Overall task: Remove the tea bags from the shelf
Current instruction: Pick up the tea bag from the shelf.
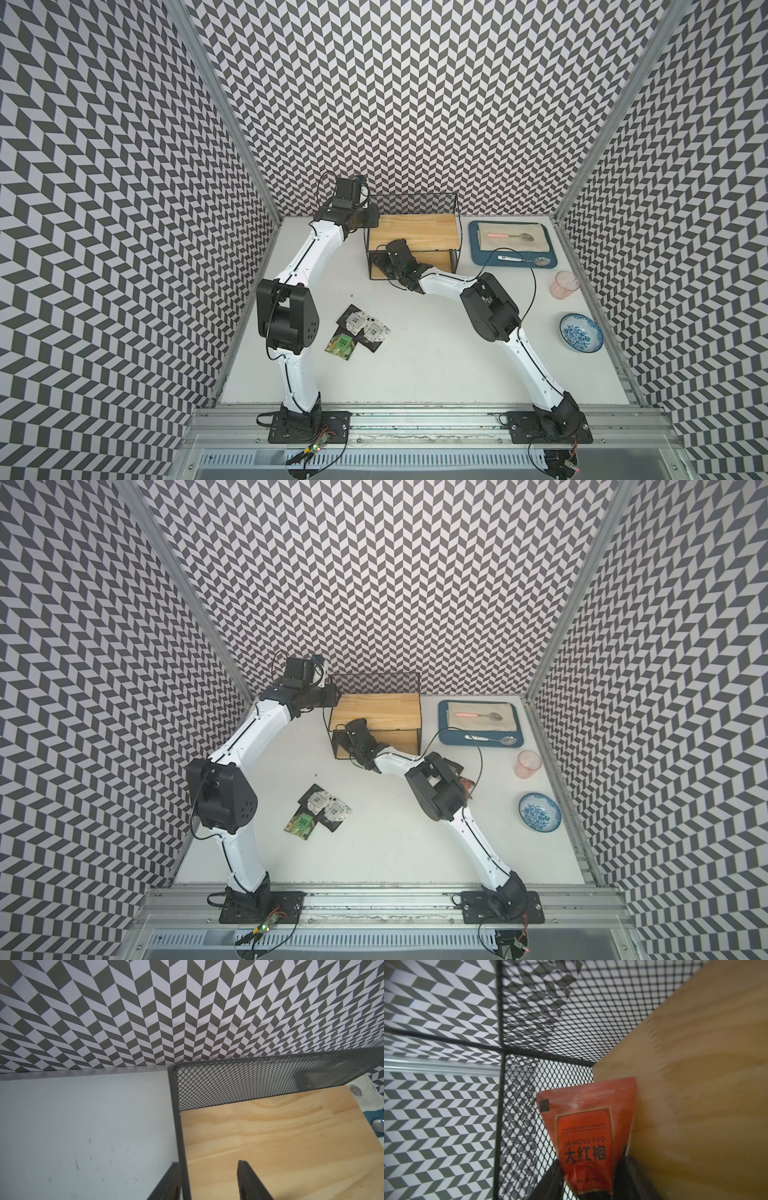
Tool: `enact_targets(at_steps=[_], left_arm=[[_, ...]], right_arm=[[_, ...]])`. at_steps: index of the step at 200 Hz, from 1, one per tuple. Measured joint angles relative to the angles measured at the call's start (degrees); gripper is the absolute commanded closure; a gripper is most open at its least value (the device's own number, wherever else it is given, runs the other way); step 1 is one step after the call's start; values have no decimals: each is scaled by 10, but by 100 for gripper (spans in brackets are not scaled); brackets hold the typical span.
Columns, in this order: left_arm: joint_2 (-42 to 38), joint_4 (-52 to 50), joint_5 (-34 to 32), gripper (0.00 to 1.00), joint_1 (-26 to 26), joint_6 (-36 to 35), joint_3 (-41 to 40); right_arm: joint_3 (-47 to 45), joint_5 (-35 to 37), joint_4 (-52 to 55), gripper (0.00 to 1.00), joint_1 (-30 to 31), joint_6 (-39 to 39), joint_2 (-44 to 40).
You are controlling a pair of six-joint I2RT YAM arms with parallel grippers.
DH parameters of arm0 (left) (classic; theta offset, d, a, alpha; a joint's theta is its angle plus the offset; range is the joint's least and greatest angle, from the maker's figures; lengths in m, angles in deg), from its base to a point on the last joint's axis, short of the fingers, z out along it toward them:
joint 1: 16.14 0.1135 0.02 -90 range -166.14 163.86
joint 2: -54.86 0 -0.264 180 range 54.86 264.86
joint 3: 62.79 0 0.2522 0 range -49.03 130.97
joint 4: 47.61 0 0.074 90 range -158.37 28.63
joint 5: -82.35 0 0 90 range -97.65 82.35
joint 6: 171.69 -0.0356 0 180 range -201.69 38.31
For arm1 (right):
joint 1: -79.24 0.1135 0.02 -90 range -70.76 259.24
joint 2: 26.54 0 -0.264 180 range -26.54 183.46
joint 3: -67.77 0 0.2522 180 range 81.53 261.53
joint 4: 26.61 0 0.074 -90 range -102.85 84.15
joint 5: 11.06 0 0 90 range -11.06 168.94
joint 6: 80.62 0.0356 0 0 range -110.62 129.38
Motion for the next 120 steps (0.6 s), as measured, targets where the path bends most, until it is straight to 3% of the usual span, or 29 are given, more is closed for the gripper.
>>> enact_targets(at_steps=[16, 58, 120], left_arm=[[0, 0, 0, 52, 0, 0, 0], [0, -1, 0, 52, 0, -1, 0], [0, -1, -2, 52, -1, -1, 0]], right_arm=[[-2, -5, 0, 81, 0, 4, 4], [-20, -6, -12, 95, 0, 6, 2], [-141, 1, -76, 100, 2, 16, -60]])
